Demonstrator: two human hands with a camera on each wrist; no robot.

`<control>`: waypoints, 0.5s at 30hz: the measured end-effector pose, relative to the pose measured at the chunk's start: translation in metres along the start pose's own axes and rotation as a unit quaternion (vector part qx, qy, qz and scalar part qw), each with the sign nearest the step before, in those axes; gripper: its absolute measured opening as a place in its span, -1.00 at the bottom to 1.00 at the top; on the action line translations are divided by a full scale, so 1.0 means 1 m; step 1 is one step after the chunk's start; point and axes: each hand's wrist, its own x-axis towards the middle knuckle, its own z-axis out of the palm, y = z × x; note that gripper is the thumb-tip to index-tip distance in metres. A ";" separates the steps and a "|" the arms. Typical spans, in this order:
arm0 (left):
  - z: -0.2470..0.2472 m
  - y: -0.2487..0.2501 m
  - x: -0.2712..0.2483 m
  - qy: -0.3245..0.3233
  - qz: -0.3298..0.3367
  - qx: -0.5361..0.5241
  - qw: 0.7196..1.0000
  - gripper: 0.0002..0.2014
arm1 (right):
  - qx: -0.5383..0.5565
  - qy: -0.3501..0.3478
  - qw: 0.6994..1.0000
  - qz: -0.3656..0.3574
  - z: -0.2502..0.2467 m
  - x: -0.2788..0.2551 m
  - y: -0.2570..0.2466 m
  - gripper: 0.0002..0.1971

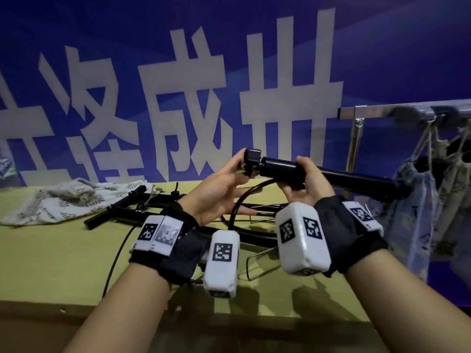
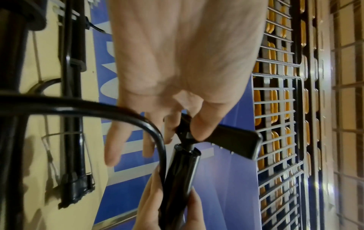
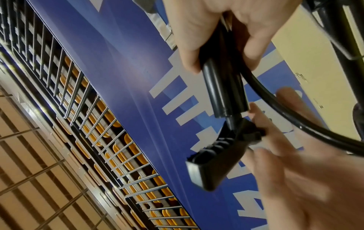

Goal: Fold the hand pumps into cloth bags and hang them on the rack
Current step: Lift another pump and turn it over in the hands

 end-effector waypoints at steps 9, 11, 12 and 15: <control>0.009 0.027 0.001 0.099 0.101 0.353 0.925 -0.58 | -0.030 0.021 0.999 -0.029 0.009 -0.014 -0.009 -0.85; 0.010 0.028 0.000 0.109 0.126 0.400 0.901 -0.60 | -0.043 0.028 0.998 -0.039 0.010 -0.016 -0.011 -0.77; 0.011 0.029 -0.001 0.117 0.140 0.416 0.891 -0.62 | -0.044 0.030 0.998 -0.043 0.011 -0.018 -0.011 -0.74; 0.012 0.032 -0.003 0.142 0.177 0.468 0.854 -0.65 | -0.045 0.035 0.997 -0.046 0.013 -0.021 -0.013 -0.68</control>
